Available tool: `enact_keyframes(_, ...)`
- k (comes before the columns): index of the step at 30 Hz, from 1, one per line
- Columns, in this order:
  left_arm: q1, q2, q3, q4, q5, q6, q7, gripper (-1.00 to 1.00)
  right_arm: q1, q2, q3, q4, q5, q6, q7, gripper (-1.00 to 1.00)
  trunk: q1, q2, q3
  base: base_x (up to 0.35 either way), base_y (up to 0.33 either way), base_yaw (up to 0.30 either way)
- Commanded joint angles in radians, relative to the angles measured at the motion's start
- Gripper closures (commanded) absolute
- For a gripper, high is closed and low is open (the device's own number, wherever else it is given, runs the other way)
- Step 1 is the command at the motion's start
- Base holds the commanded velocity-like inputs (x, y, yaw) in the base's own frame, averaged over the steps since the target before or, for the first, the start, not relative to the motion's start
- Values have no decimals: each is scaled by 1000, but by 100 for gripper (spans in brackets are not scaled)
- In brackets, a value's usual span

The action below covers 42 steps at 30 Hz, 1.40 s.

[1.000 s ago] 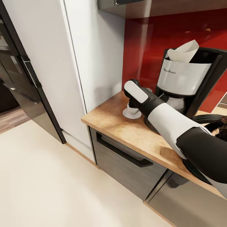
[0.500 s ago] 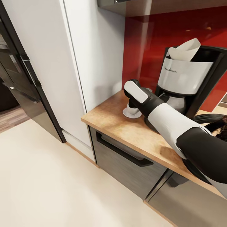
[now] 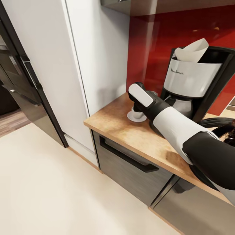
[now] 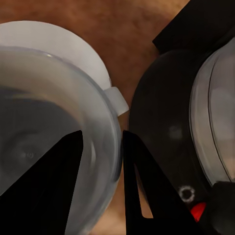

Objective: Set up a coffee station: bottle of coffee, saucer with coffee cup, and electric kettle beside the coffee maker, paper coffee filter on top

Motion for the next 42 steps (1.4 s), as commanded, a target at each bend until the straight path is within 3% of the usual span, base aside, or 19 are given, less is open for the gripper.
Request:
enact_keyframes(1, -1, 0, 2, 1, 5, 0, -5, -100, -1, -1, 6, 0, -10, 9, -9, 100, 0, 0, -2, 0, 0, 0)
enact_keyframes(42, -1, 0, 2, 1, 5, 0, -5, -100, 0, -1, 7, -2, -11, 9, -9, 100, 0, 0, -16, 18, 0, 0)
